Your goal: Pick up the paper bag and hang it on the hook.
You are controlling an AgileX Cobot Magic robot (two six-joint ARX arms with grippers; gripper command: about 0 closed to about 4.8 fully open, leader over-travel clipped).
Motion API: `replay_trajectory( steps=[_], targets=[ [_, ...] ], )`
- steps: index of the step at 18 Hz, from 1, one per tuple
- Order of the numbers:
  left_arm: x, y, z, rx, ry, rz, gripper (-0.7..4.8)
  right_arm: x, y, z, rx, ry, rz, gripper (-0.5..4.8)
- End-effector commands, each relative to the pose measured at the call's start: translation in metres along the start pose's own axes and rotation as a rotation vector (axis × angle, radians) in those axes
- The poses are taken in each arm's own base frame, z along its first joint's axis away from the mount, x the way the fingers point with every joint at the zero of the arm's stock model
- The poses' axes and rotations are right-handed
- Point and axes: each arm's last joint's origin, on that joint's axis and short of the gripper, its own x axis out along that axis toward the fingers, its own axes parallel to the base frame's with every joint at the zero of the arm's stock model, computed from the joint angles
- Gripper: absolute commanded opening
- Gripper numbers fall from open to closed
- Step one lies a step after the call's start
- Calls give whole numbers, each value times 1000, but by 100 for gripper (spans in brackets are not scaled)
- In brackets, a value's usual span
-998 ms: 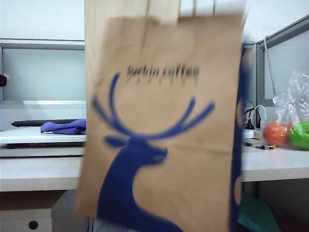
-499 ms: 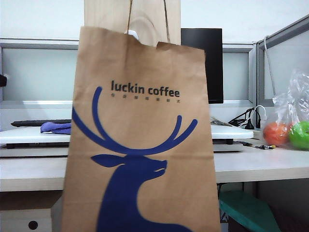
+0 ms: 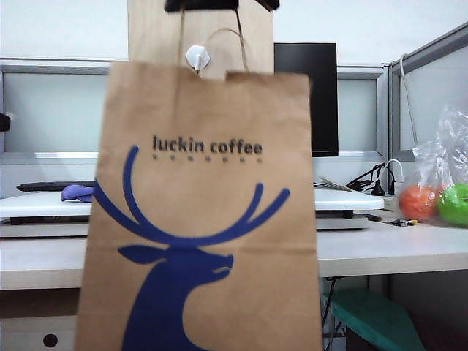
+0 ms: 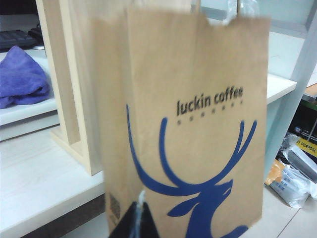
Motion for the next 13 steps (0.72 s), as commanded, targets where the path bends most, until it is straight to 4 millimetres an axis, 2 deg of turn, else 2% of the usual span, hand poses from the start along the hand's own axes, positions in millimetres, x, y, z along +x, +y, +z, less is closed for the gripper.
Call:
replay_trajectory(
  steps=[1,6,13],
  targets=[
    [0,0,1,5,-9,-1,-6,-3,4,11,5,-37,35,-6],
    [0,0,1,5,-9,-1,-6,-2,4,13,0,-25,31,-6],
    [0,0,1,5,-10,-1,-6,35,-6,-18,4,51,22,-6]
  ],
)
